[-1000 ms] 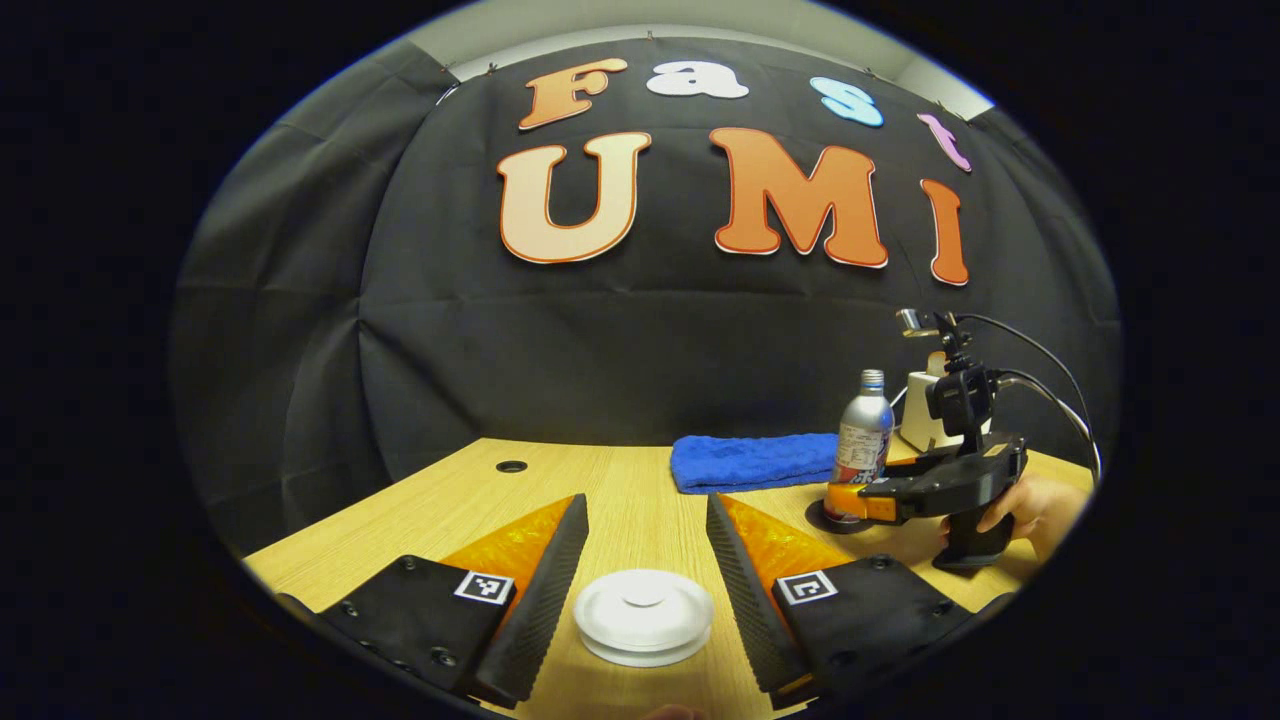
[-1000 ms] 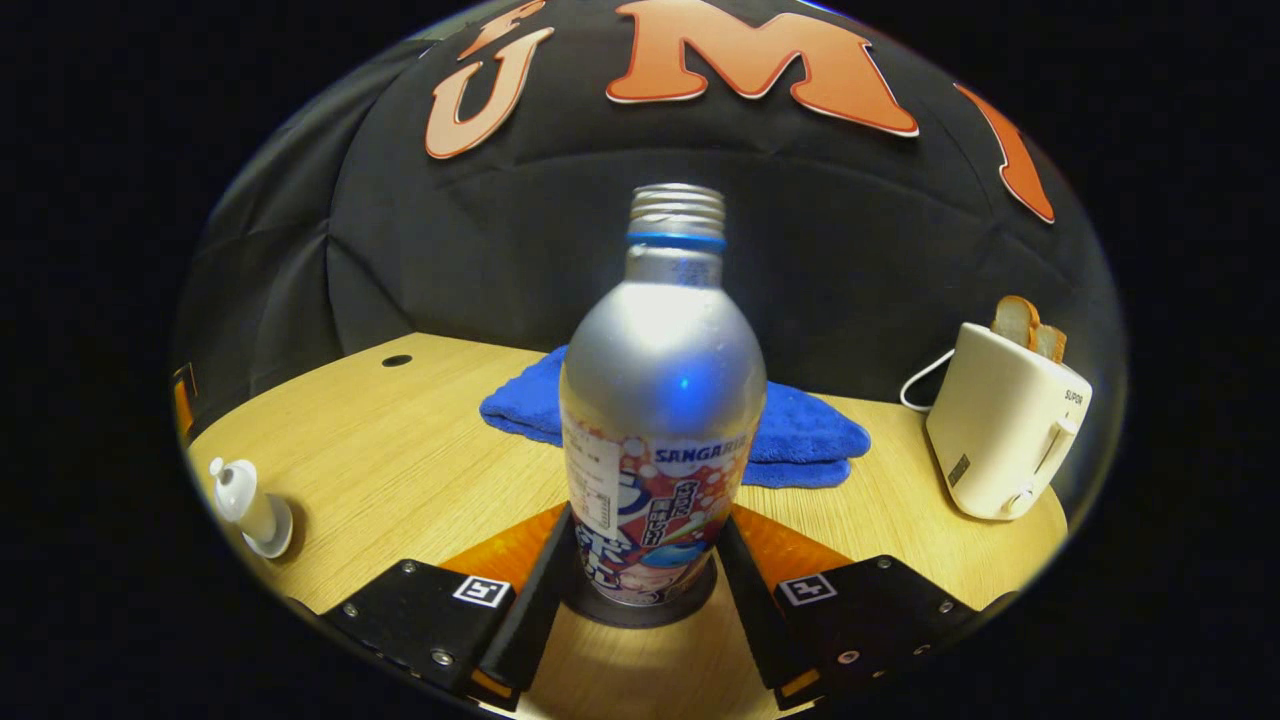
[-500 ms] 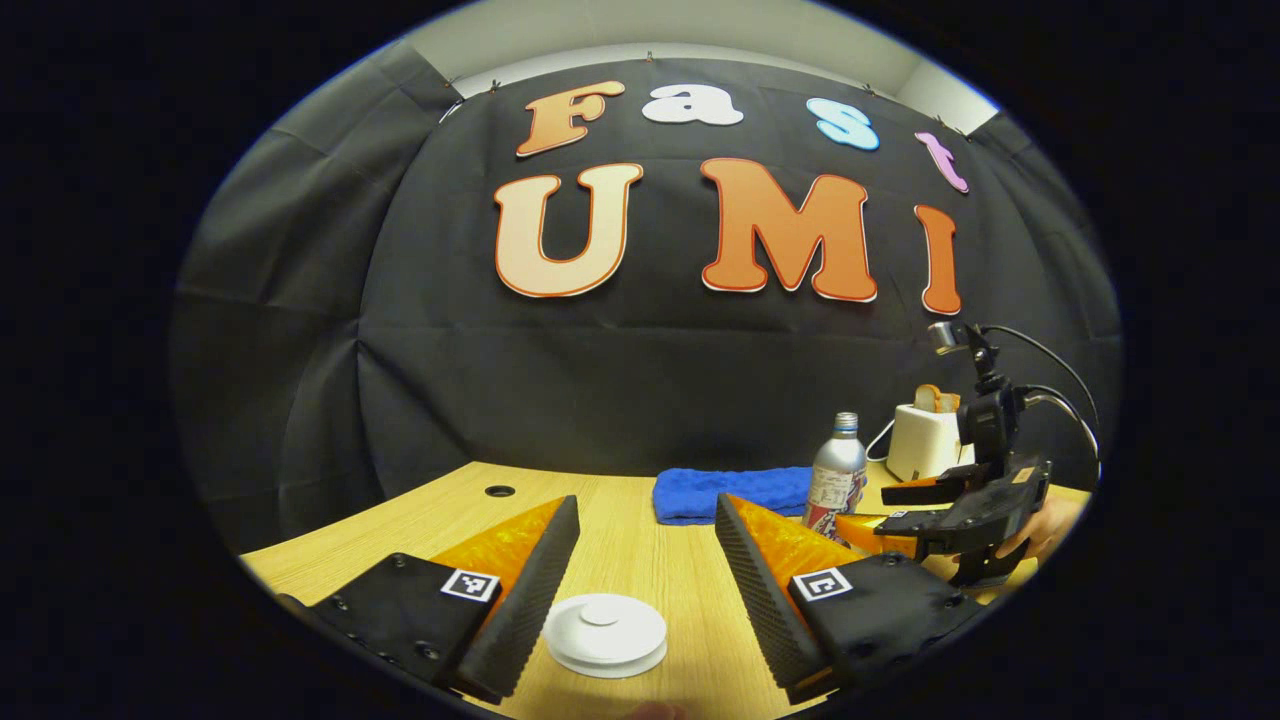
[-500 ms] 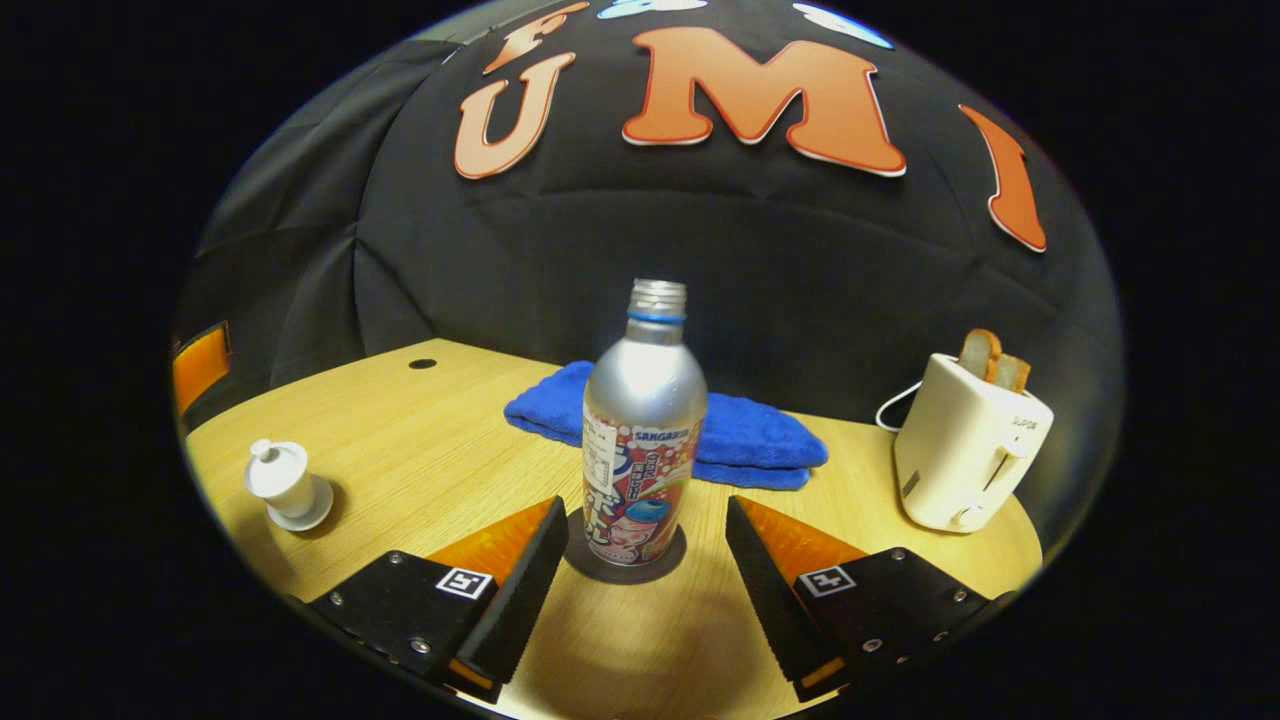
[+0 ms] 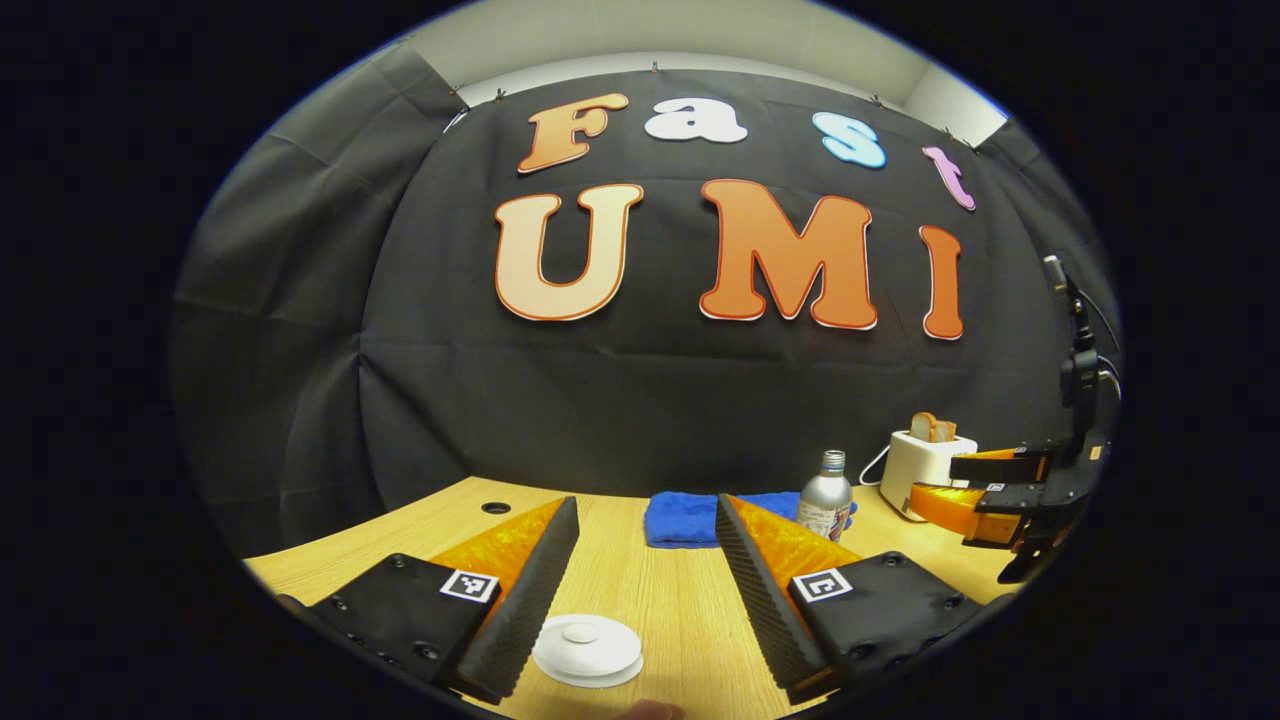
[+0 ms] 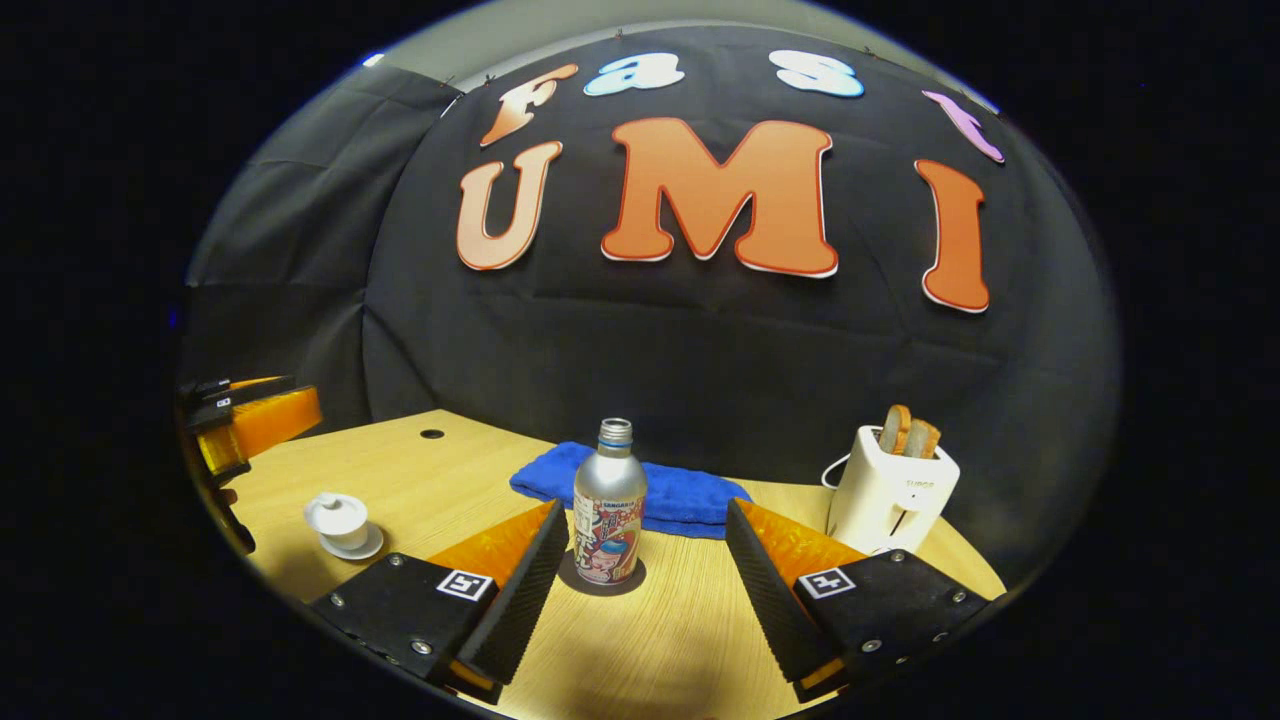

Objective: Open the teacup lid with one hand, grasp the water bottle and pour water into the teacup with the other hand; after pouring, place the water bottle on the coaster and then close the teacup lid.

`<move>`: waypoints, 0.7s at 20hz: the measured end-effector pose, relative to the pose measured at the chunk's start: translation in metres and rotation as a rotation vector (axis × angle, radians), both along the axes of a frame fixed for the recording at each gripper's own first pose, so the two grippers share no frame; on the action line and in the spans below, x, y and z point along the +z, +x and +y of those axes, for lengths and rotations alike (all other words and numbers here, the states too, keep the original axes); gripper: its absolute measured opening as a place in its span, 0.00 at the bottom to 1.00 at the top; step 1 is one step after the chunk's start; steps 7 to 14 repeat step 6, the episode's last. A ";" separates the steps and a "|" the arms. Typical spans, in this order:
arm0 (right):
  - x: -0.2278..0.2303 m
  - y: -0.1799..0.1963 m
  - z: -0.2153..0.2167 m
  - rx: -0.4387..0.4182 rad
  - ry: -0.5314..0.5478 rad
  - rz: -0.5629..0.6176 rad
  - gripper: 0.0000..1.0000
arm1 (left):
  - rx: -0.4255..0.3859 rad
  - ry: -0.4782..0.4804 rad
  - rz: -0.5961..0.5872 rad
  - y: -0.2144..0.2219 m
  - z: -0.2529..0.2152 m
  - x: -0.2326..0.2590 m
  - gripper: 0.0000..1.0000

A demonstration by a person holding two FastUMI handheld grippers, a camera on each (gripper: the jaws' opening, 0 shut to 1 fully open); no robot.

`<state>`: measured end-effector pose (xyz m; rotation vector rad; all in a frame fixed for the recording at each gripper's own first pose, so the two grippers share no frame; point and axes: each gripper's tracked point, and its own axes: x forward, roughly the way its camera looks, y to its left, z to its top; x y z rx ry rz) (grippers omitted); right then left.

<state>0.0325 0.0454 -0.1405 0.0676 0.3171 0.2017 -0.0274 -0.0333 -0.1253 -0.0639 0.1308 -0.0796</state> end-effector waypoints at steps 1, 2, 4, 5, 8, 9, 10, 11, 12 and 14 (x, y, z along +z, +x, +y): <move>0.009 -0.003 -0.001 -0.003 0.012 -0.017 0.95 | 0.004 0.003 -0.003 0.002 0.000 0.004 0.95; 0.019 -0.006 -0.003 -0.011 0.021 -0.035 0.95 | 0.001 0.007 -0.008 0.001 -0.002 0.009 0.92; 0.036 -0.012 -0.013 -0.036 0.020 -0.075 0.95 | -0.005 0.005 -0.012 0.001 -0.008 0.017 0.92; 0.044 -0.014 -0.018 -0.049 0.018 -0.093 0.95 | -0.007 0.007 -0.011 0.001 -0.010 0.020 0.95; 0.051 -0.017 -0.021 -0.060 0.019 -0.109 0.95 | -0.009 0.010 -0.014 0.001 -0.012 0.024 0.91; 0.051 -0.017 -0.021 -0.060 0.019 -0.109 0.95 | -0.009 0.010 -0.014 0.001 -0.012 0.024 0.91; 0.051 -0.017 -0.021 -0.060 0.019 -0.109 0.95 | -0.009 0.010 -0.014 0.001 -0.012 0.024 0.91; 0.051 -0.017 -0.021 -0.060 0.019 -0.109 0.95 | -0.009 0.010 -0.014 0.001 -0.012 0.024 0.91; 0.051 -0.017 -0.021 -0.060 0.019 -0.109 0.95 | -0.009 0.010 -0.014 0.001 -0.012 0.024 0.91; 0.051 -0.017 -0.021 -0.060 0.019 -0.109 0.95 | -0.009 0.010 -0.014 0.001 -0.012 0.024 0.91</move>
